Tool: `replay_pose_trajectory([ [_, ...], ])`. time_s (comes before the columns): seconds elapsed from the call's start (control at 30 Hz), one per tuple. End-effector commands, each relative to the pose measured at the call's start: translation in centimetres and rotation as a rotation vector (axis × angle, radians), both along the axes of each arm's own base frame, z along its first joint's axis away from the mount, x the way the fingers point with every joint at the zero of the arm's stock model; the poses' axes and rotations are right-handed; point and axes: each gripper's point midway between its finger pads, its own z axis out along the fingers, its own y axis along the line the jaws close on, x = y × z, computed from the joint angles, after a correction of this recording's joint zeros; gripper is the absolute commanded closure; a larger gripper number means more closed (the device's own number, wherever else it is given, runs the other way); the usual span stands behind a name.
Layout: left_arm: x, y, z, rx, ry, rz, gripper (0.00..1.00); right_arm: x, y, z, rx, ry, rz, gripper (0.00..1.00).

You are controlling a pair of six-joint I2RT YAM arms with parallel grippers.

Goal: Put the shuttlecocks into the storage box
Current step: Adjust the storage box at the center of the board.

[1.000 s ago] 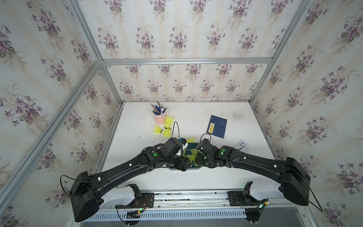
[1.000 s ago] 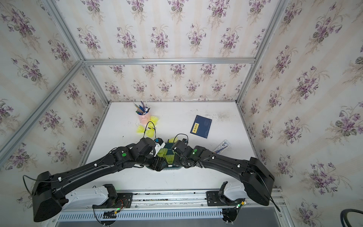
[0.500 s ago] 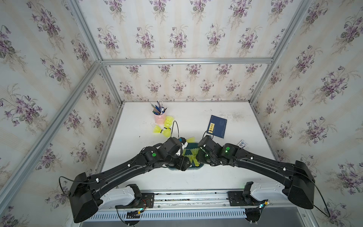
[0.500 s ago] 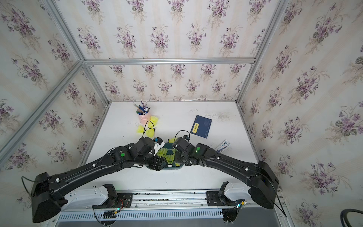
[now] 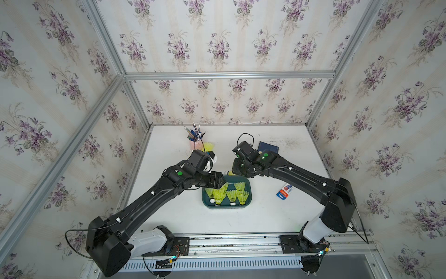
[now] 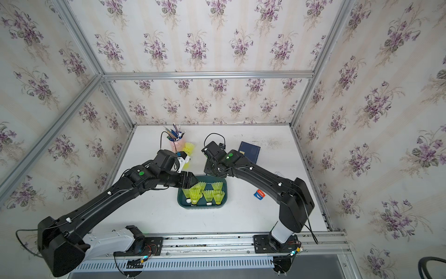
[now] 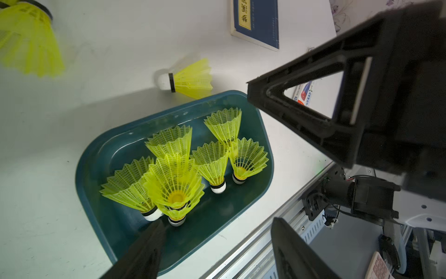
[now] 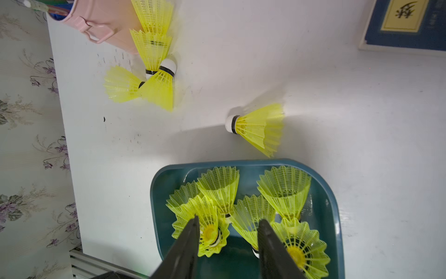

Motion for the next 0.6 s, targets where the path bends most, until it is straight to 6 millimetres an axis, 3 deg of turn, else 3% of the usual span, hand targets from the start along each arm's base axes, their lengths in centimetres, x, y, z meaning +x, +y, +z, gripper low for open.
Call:
replay_pose_trajectory([
  [0.0,0.6,1.1,-0.7,0.026,0.023,0.005,0.27,0.1,0.8,-0.9,-0.012,0.061,0.011,0.57],
  [0.23,2.7,3.9,-2.2,0.035,0.070,0.099,0.27,2.3,3.1,-3.5,0.011,0.148,0.012,0.56],
  [0.57,5.9,4.5,-4.0,0.004,0.105,0.142,0.26,4.1,3.7,-7.0,-0.029,0.189,0.034,0.56],
])
